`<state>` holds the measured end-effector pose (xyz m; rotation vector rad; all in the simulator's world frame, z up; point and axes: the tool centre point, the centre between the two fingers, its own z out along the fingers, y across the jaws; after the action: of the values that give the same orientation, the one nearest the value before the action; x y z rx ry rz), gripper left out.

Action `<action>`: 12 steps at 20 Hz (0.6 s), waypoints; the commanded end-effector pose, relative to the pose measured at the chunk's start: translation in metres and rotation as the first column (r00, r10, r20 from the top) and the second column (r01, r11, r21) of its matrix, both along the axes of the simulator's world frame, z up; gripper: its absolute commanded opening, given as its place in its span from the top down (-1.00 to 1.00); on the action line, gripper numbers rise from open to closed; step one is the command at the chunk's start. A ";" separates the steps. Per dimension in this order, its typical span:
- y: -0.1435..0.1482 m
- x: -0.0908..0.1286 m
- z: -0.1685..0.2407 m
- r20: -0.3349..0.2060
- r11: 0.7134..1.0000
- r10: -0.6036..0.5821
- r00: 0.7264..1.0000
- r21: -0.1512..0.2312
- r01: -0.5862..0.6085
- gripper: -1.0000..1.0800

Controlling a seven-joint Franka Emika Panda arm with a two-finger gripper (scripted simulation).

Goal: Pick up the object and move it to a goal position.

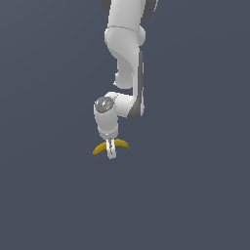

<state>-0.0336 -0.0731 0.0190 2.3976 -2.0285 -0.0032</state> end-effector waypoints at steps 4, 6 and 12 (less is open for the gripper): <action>0.004 0.003 0.007 0.001 1.000 0.001 1.000 0.000 -0.001 1.00; 0.007 0.006 0.015 0.001 1.000 0.001 1.000 0.000 -0.001 1.00; 0.020 0.019 0.049 0.001 1.000 0.000 1.000 -0.001 0.000 1.00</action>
<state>-0.0195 -0.0569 0.0570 2.3958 -2.0277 -0.0051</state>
